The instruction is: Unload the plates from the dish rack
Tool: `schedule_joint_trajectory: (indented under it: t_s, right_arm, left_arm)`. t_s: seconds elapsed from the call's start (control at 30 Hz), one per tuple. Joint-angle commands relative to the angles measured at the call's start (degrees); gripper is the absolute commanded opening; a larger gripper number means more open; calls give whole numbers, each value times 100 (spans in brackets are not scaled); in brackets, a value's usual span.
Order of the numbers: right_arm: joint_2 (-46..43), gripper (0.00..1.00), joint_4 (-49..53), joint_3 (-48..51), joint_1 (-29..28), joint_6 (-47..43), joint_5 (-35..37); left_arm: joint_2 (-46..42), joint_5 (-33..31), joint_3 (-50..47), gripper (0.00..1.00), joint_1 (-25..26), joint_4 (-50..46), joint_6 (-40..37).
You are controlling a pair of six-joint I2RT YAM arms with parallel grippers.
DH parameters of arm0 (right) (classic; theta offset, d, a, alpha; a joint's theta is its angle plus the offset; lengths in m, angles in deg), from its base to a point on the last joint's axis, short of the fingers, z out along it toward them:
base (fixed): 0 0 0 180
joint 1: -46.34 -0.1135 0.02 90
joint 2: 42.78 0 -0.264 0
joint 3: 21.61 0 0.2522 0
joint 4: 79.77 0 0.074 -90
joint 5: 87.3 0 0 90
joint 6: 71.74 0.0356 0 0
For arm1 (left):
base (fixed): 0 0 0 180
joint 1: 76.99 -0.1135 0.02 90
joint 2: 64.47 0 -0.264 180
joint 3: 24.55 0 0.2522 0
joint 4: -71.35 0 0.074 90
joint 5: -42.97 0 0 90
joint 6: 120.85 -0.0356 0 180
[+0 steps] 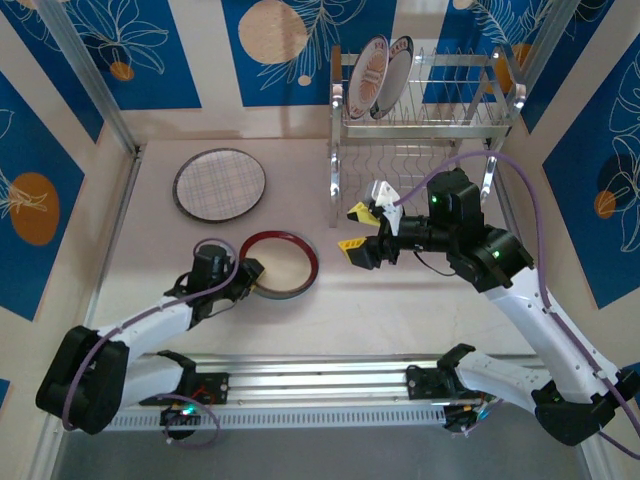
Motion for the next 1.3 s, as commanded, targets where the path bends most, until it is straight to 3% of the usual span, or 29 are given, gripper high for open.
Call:
schedule_joint_trajectory:
  t_s: [0.0, 0.2, 0.57, 1.27]
  right_arm:
    - [14, 70, 26, 37, 27, 70, 12]
    - [23, 70, 13, 28, 45, 92, 9]
    - [51, 70, -13, 38, 66, 160, 62]
    - [58, 70, -73, 42, 115, 228, 385]
  left_arm:
    - [-28, 97, 258, 37, -60, -54, -204]
    - [7, 78, 373, 58, -56, -445, -336]
    - [133, 7, 943, 74, -52, -1577, -602]
    - [1338, -217, 2422, 81, -16, -3369, -1414]
